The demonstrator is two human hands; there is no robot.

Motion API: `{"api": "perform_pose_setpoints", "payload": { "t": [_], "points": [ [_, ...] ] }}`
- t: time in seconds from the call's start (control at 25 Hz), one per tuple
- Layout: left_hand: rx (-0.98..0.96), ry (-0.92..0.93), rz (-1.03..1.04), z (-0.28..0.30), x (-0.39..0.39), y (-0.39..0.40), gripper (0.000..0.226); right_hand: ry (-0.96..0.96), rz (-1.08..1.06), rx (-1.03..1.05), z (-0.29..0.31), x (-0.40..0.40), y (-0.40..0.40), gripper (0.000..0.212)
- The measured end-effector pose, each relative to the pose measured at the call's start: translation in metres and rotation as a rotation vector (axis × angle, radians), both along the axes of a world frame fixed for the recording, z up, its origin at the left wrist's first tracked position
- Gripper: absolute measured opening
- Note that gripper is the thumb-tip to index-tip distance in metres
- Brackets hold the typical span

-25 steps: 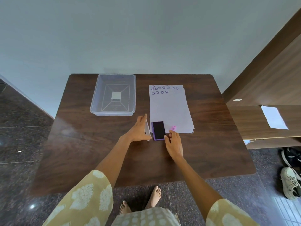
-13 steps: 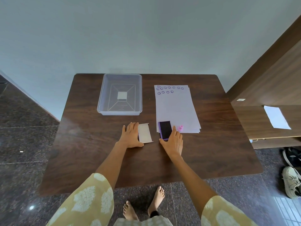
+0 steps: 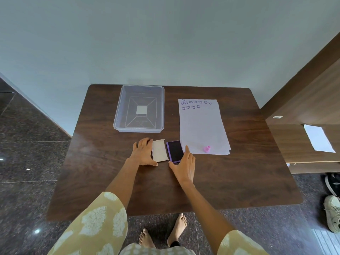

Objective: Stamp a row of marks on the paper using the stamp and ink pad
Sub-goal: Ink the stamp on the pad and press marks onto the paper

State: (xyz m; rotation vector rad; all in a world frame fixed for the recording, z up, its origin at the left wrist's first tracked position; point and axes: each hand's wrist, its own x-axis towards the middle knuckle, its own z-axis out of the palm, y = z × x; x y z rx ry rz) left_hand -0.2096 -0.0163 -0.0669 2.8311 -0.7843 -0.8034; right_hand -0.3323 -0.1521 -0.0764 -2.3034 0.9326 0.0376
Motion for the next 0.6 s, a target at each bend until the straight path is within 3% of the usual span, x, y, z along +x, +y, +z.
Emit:
{"api": "perform_pose_setpoints", "payload": {
  "t": [0.2,0.32,0.44,0.52,0.6],
  "points": [
    [0.015,0.018,-0.020,-0.002,0.004,0.001,0.114,0.020,0.039,-0.003,0.002,-0.001,-0.004,0.094],
    [-0.040,0.012,-0.038,-0.003,0.002,0.001,0.114,-0.112,-0.021,-0.011,0.007,-0.009,-0.012,0.065],
    [-0.284,-0.111,0.035,0.001,-0.004,-0.009,0.089,-0.317,-0.171,-0.114,0.012,-0.025,-0.030,0.021],
    [-0.415,-0.195,0.022,0.005,-0.011,-0.029,0.065,-0.360,-0.315,-0.113,0.016,-0.033,-0.051,0.017],
    [-0.477,-0.230,-0.029,0.010,-0.022,-0.055,0.048,-0.365,-0.400,-0.081,0.019,-0.031,-0.072,0.029]
  ]
}}
